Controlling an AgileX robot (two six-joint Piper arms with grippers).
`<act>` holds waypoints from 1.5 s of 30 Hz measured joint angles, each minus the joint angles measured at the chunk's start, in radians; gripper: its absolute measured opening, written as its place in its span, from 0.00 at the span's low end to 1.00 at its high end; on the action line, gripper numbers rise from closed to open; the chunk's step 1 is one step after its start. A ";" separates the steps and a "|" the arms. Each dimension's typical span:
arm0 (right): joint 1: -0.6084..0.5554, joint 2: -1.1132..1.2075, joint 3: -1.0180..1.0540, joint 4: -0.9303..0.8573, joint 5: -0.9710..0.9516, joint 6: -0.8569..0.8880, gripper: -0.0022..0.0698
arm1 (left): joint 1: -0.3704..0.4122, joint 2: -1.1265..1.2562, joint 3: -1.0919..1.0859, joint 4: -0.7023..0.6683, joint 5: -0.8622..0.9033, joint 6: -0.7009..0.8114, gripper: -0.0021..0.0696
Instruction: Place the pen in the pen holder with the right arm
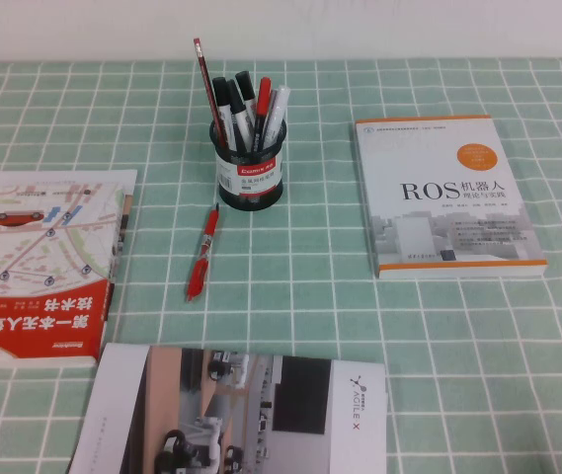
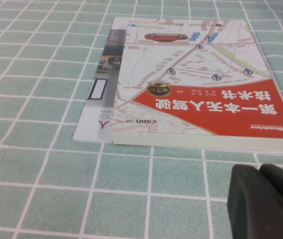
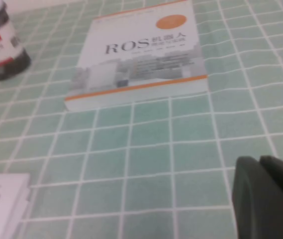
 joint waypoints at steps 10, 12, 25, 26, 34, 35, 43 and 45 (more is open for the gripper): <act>0.000 0.000 0.000 0.080 -0.053 0.000 0.00 | 0.000 0.000 0.000 0.000 0.000 0.000 0.02; 0.000 0.000 0.000 0.111 -0.086 0.000 0.00 | 0.000 0.000 0.000 0.000 0.000 0.000 0.02; 0.000 0.000 0.000 0.447 -0.192 0.000 0.00 | 0.000 0.000 0.000 0.000 0.000 0.000 0.02; 0.000 0.000 0.000 0.460 -0.196 -0.009 0.00 | 0.000 0.000 0.000 0.000 0.000 0.000 0.02; 0.000 0.000 0.000 0.494 -0.198 -0.024 0.00 | 0.000 0.000 0.000 0.000 0.000 0.000 0.02; 0.000 0.000 0.000 0.505 -0.185 -0.022 0.00 | 0.000 0.000 0.000 0.000 0.000 0.000 0.02; 0.000 0.152 -0.071 0.541 -0.034 -0.018 0.00 | 0.000 0.000 0.000 0.000 0.000 0.000 0.02; 0.000 0.236 -0.139 0.526 0.025 -0.018 0.00 | 0.000 0.000 0.000 0.000 0.000 0.000 0.02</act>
